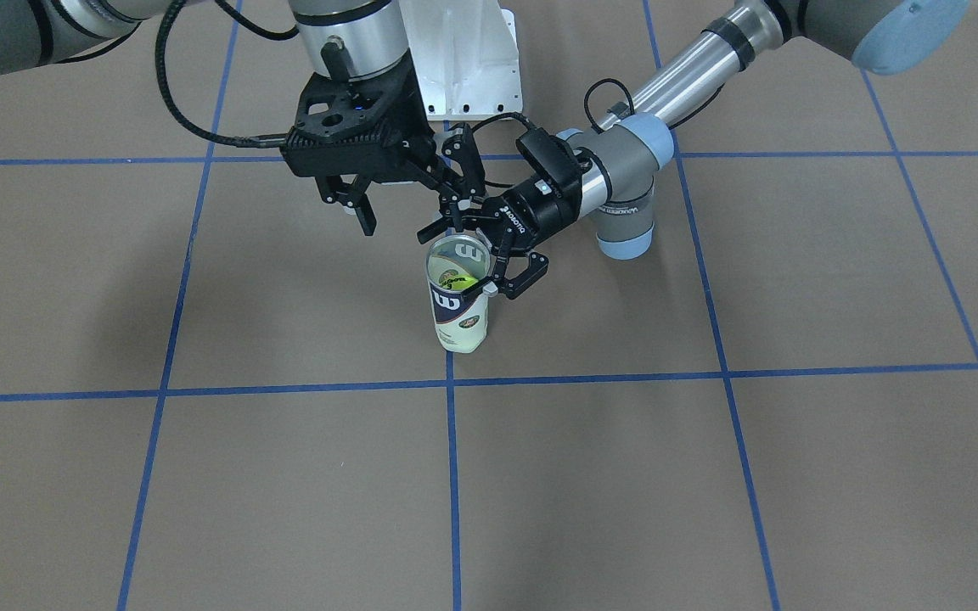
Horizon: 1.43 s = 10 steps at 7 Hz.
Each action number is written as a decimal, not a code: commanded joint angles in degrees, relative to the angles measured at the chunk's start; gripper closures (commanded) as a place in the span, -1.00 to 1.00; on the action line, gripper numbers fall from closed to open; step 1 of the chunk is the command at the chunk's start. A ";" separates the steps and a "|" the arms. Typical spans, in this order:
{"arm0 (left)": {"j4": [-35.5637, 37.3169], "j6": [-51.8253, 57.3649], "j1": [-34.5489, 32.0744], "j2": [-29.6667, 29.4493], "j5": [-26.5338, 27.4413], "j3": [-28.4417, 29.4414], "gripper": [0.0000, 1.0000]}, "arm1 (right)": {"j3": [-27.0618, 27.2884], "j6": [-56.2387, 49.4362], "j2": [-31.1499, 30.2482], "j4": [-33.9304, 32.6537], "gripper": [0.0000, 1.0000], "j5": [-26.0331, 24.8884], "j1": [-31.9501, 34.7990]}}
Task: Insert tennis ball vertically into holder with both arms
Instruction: 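Raise the right gripper away from the can while the left gripper releases it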
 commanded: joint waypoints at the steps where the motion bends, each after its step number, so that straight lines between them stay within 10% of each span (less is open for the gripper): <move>1: -0.18 0.00 -0.57 0.06 -0.01 -1.30 -0.99 | 0.00 -8.35 -2.97 0.29 -0.98 6.66 6.82; 7: -0.09 -0.70 -10.30 6.38 -5.71 -3.94 -0.99 | -2.72 -50.15 -24.30 0.47 -0.98 19.61 29.68; 10: 2.53 -0.88 -21.09 12.09 -17.62 -4.03 -0.99 | -3.86 -72.66 -35.82 0.47 -0.98 20.32 38.56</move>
